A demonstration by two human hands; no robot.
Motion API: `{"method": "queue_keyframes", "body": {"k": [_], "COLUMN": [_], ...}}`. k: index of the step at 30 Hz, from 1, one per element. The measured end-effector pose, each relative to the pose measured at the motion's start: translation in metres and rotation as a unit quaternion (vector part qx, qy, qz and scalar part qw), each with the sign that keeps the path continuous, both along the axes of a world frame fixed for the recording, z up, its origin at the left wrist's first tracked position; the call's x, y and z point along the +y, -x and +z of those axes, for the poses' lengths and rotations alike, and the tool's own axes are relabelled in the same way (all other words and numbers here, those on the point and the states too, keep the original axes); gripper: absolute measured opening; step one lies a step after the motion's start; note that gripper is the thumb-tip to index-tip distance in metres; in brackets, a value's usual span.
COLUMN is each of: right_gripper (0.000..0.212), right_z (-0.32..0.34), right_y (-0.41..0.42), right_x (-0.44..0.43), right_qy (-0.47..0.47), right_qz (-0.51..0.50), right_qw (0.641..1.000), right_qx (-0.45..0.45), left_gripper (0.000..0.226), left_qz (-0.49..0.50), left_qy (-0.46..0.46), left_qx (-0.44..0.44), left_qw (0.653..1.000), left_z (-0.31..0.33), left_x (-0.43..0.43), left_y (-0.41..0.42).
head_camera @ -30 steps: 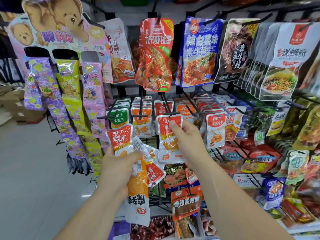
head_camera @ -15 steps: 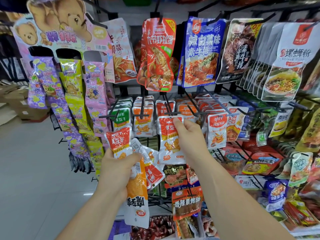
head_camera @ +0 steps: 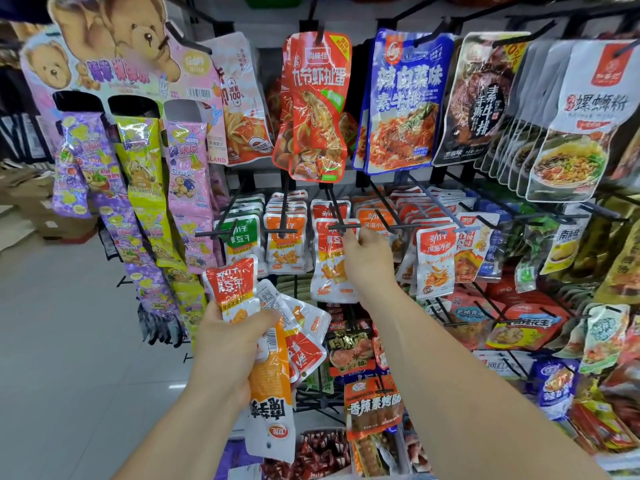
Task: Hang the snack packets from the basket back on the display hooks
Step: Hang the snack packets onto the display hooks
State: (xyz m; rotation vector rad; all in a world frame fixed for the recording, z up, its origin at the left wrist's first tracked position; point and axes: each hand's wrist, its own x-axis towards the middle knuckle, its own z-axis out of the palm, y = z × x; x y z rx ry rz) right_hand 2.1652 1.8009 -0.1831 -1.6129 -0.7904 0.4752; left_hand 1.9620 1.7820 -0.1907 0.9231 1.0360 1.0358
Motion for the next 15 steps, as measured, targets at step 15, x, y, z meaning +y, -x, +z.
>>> {"method": "queue_keyframes", "body": {"k": [15], "right_gripper": [0.020], "right_z": [-0.015], "right_y": [-0.010], "right_x": [0.041], "right_qy": [0.122], "right_qz": [-0.086], "right_qw": [0.977], "right_qx": [-0.151], "left_gripper": [0.037], "left_qz": [0.001], "left_qy": [0.006], "left_qx": [0.012], "left_qw": [1.000], "left_z": [-0.002], "left_x": [0.008], "left_y": [0.007]}}
